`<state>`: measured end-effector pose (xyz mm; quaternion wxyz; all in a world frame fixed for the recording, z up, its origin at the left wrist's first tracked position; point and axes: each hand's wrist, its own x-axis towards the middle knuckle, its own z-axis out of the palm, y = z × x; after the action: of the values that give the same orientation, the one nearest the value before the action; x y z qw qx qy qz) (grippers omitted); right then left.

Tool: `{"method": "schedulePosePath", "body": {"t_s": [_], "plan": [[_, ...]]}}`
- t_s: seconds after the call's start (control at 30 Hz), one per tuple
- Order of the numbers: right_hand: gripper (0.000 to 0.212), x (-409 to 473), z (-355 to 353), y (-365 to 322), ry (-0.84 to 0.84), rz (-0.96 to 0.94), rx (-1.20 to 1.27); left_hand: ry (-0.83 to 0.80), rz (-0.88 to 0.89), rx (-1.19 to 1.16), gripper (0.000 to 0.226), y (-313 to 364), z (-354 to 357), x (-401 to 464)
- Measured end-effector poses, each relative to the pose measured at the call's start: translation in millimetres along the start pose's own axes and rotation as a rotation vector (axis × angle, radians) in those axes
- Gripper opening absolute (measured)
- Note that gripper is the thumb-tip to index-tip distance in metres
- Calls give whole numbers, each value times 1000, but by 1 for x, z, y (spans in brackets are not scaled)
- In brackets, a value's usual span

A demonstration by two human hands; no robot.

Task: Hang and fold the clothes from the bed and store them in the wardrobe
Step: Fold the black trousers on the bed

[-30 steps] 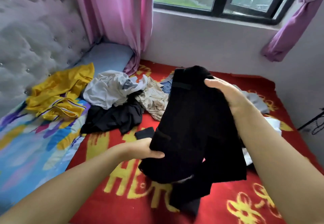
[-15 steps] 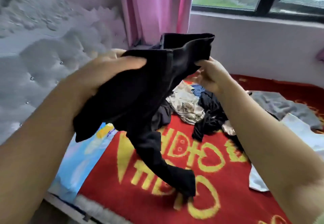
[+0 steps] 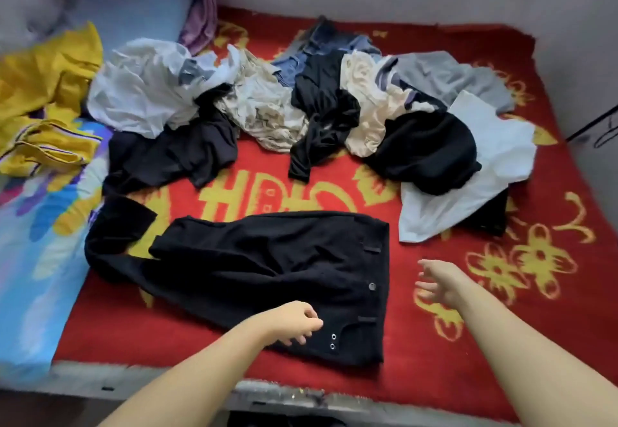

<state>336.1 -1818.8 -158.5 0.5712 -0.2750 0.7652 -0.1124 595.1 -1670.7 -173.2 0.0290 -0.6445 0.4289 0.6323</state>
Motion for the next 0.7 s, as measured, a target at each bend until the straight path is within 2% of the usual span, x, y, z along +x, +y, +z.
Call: {"method": "schedulePosePath", "body": {"t_s": [0.07,0.17,0.27,0.37,0.43,0.5,0.6,0.7], "plan": [[38,20,-1,36,3,55,-67,41,-48,16,15,-19,5,27],[35,41,19,67,-24,37,-222,197,-17,177,23,-31,9,55],[45,66,46,82,-18,-53,-372,169,74,295,34,-32,30,83],[64,98,70,89,45,-112,-409,70,165,599,53,-40,76,115],[72,121,82,90,156,-112,-424,135,182,856,74,-46,99,136],[73,134,89,96,225,-91,-435,177,184,1009,88,-57,120,146],[64,141,90,111,186,-77,-459,167,187,1061,82,-72,149,154],[58,145,81,109,38,-167,-466,139,166,987,82,-67,149,160]]}}
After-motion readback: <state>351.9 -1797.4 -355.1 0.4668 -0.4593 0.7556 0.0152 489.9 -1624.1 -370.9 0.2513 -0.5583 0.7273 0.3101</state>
